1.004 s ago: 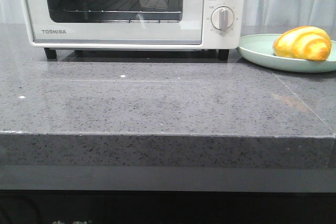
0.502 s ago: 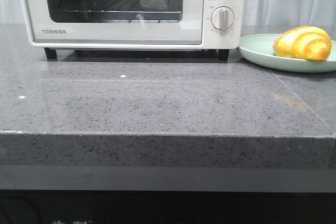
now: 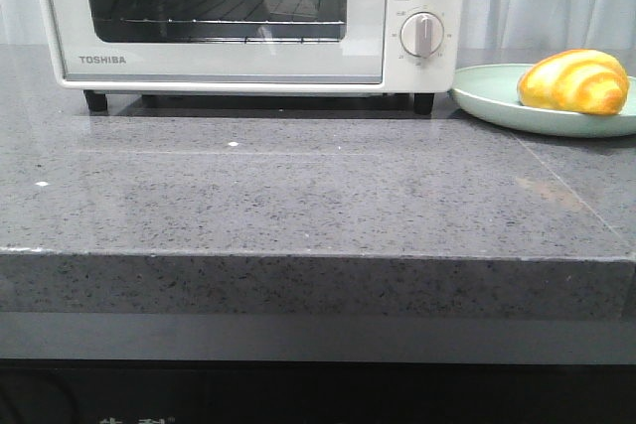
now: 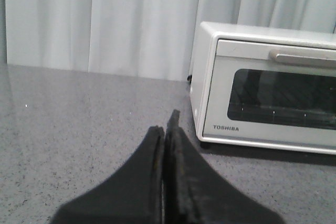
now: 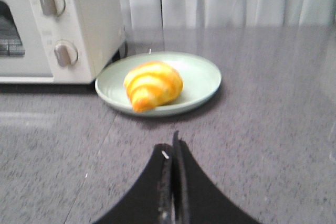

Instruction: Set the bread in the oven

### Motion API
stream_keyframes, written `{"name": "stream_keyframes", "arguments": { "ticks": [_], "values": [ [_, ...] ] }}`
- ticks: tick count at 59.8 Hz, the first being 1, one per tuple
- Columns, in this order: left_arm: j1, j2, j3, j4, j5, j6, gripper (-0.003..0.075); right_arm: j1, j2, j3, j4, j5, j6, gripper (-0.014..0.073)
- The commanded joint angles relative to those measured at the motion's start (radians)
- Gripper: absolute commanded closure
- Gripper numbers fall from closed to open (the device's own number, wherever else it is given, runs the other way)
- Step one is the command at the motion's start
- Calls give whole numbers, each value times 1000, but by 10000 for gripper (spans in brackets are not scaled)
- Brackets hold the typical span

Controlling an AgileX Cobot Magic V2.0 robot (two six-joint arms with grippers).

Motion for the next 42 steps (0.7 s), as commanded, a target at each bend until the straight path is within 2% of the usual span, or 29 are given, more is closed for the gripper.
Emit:
{"name": "stream_keyframes", "arguments": {
  "ticks": [1, 8, 11, 17, 28, 42],
  "values": [
    [-2, 125, -95, -12, -15, -6, 741, -5, 96, -96, 6, 25, -3, 652],
    [-2, 279, -161, -16, -50, -6, 741, -5, 159, -144, 6, 11, -3, 652],
    [-3, 335, -184, -63, -67, -6, 741, -5, 170, -148, 6, -16, -4, 652],
    [-24, 465, -259, -110, -37, 20, 741, -5, 172, -148, 11, -51, -4, 652],
    [-191, 684, -442, -108, -63, 108, 741, -5, 172, -148, 63, -10, -4, 652],
    [-400, 916, -685, -41, -133, 116, 741, -5, 172, -148, 72, -9, -4, 652]
  ]
}}
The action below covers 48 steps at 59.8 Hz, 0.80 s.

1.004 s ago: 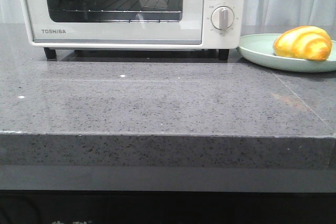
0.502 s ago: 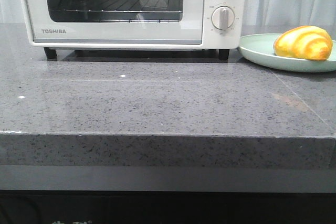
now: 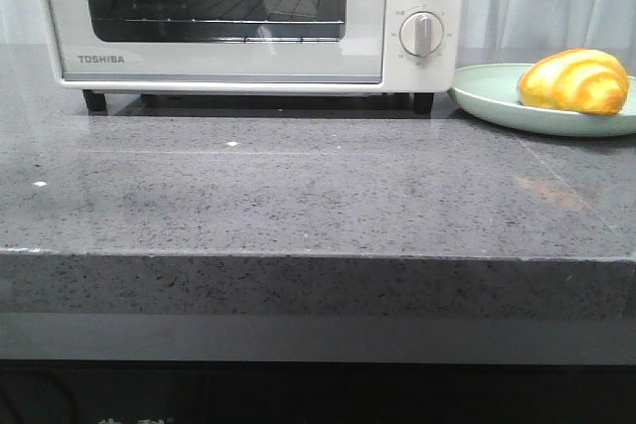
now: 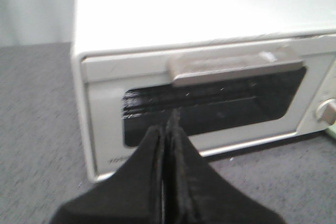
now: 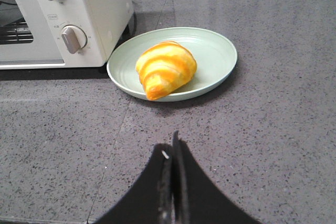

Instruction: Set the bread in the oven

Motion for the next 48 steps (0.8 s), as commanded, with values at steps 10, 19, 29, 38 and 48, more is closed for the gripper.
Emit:
{"name": "stream_keyframes", "arguments": {
  "ticks": [10, 19, 29, 38, 48],
  "values": [
    [-96, 215, -251, 16, -116, 4, 741, -5, 21, -37, 9, -81, -6, 652],
    [-111, 344, -341, 16, -116, 4, 741, -5, 21, -37, 9, -81, -6, 652],
    [-111, 420, -376, 16, -123, 4, 741, -5, 21, -37, 9, -81, -6, 652],
    [-111, 438, -376, 18, -139, 4, 741, -5, 21, -37, 9, -81, -6, 652],
    [-111, 436, -376, 23, -101, 4, 741, -5, 21, -37, 9, -81, -6, 652]
  ]
}}
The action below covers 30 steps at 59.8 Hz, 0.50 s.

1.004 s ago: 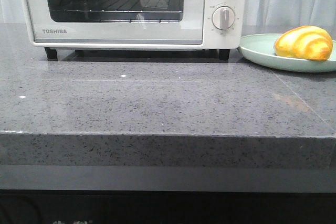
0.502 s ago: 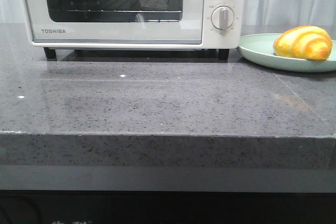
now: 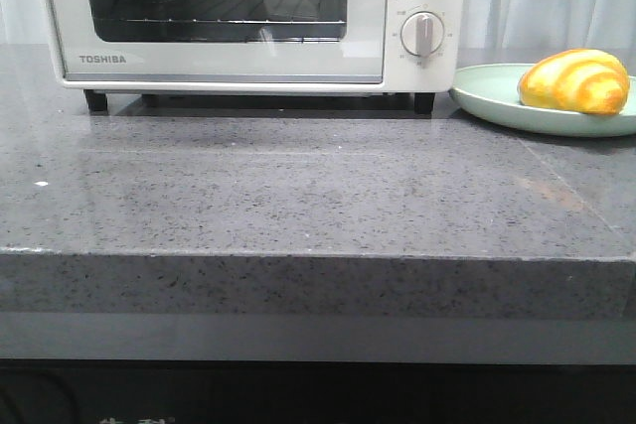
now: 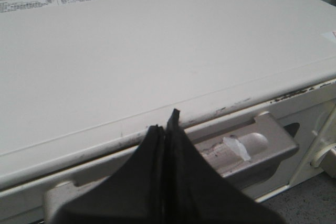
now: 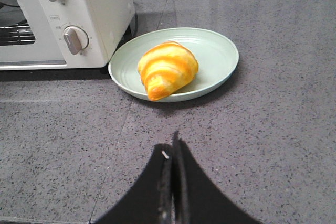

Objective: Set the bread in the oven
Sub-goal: 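Hook the oven door handle with the left gripper and pull it down open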

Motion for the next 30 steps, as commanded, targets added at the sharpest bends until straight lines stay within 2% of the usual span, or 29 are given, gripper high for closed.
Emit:
{"name": "stream_keyframes", "arguments": {
  "ticks": [1, 14, 30],
  "values": [
    [-8, -28, -35, 1, -17, -2, 741, -5, 21, -37, 5, -81, -6, 652],
    [-42, -66, -13, 1, 193, -2, 741, -5, 21, -37, 5, -81, -6, 652],
    [-99, -163, 141, -7, 207, -2, 741, -5, 21, -37, 5, -81, -6, 652]
  ]
}}
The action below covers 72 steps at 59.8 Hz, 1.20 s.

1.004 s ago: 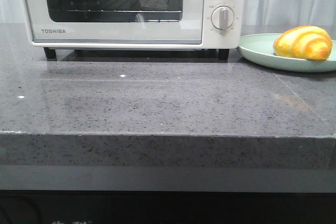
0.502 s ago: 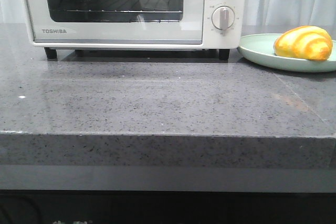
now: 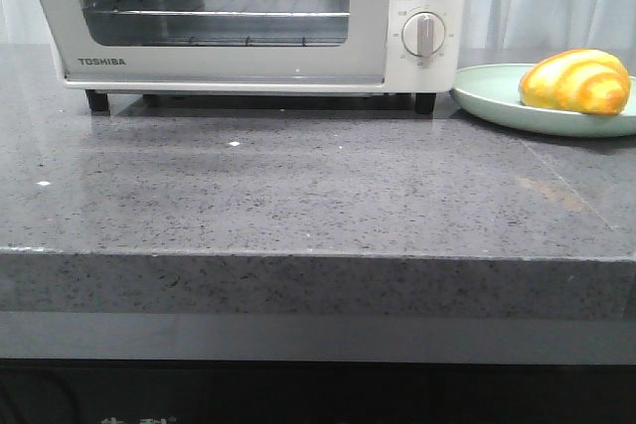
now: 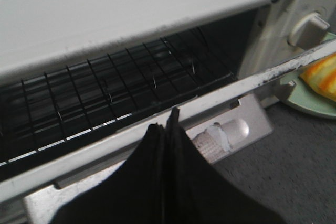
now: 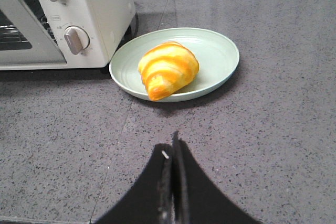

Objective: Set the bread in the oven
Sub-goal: 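Hook the oven door handle with the left gripper and pull it down open, then lower the right gripper onto the croissant on the green plate and grasp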

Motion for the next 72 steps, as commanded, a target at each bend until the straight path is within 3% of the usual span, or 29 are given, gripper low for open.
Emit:
{"name": "stream_keyframes", "arguments": {
  "ticks": [1, 25, 46, 72],
  "values": [
    [-29, -44, 47, -24, 25, -3, 741, -5, 21, -37, 5, -81, -6, 652],
    [-87, -110, 354, -96, -119, -11, 741, -5, 21, -37, 5, -81, -6, 655],
    [-76, -200, 385, -120, -190, -11, 741, -5, 21, -37, 5, -81, -6, 655],
    [264, -491, 489, -56, -291, -11, 741, -5, 33, -40, 95, -42, -1, 652]
  ]
}}
